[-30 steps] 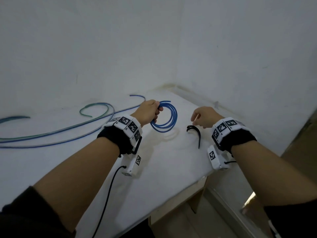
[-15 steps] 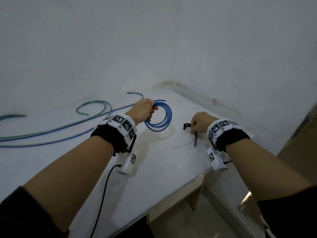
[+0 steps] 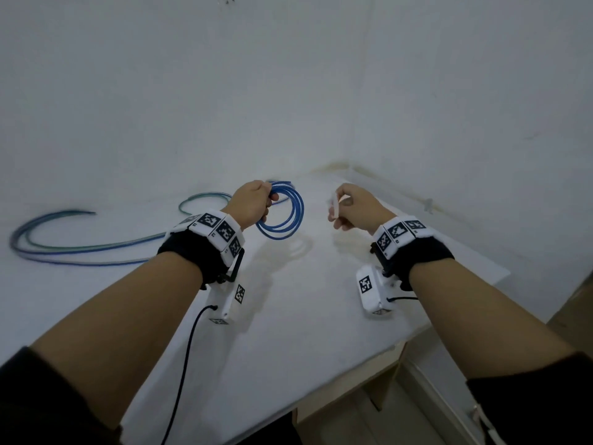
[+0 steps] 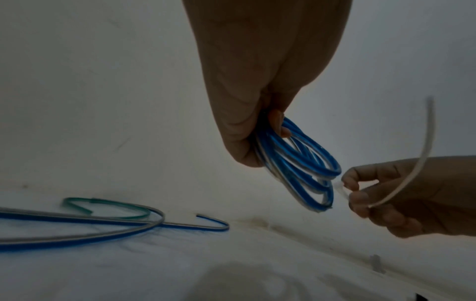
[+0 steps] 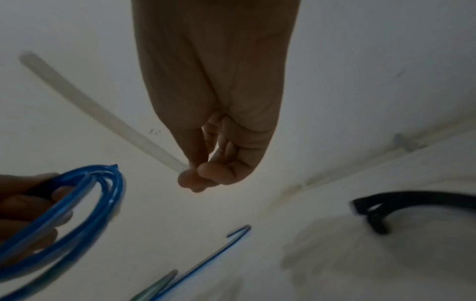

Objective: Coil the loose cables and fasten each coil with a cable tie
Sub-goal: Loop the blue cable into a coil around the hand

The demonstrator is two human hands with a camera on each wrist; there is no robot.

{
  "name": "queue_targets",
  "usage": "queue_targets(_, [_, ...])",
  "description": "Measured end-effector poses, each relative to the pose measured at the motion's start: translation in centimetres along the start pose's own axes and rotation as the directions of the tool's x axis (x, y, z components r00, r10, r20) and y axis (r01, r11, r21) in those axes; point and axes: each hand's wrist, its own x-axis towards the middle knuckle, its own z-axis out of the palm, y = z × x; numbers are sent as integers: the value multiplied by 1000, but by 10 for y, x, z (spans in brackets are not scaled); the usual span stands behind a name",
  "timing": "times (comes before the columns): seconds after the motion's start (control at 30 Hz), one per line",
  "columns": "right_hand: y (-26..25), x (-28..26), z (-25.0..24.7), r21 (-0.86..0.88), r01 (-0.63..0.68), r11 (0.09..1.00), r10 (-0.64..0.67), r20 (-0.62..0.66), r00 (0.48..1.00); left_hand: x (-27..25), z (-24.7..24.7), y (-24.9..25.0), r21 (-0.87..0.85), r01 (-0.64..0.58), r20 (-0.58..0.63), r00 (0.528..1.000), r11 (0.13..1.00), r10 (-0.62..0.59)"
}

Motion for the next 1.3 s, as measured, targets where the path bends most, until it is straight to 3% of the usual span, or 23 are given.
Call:
queue_targets(0.2, [-44, 11, 64, 379, 86, 921, -127, 86, 988, -8, -61, -17, 27, 14, -156, 988, 1000, -9])
queue_targets(0.37, [-76, 18, 121, 630, 75, 773, -239, 178, 955, -19, -115, -32, 47, 30, -259, 966, 998, -17])
queue_targets(0.53, [-109, 21, 177, 663, 138, 736, -356, 205, 912, -29, -164, -44, 68, 45, -350, 937, 997, -18])
queue_targets(0.73, [-131, 28, 230, 760, 58, 647, -392, 266, 881, -34, -205, -57, 51, 52, -421, 907, 997, -25])
queue_targets(1.03, [-129, 48, 267, 818, -94, 567, -319, 323, 891, -22, -233, -77, 88, 86, -528, 849, 992, -27])
queue_targets(1.17, [-124, 52, 268, 792, -21, 610, -368, 306, 878, -17, -238, -81, 71, 103, -550, 834, 992, -47])
queue_targets(1.3, [-124, 53, 268, 760, 91, 643, -372, 207, 905, -15, -236, -80, 66, 104, -547, 836, 992, -52])
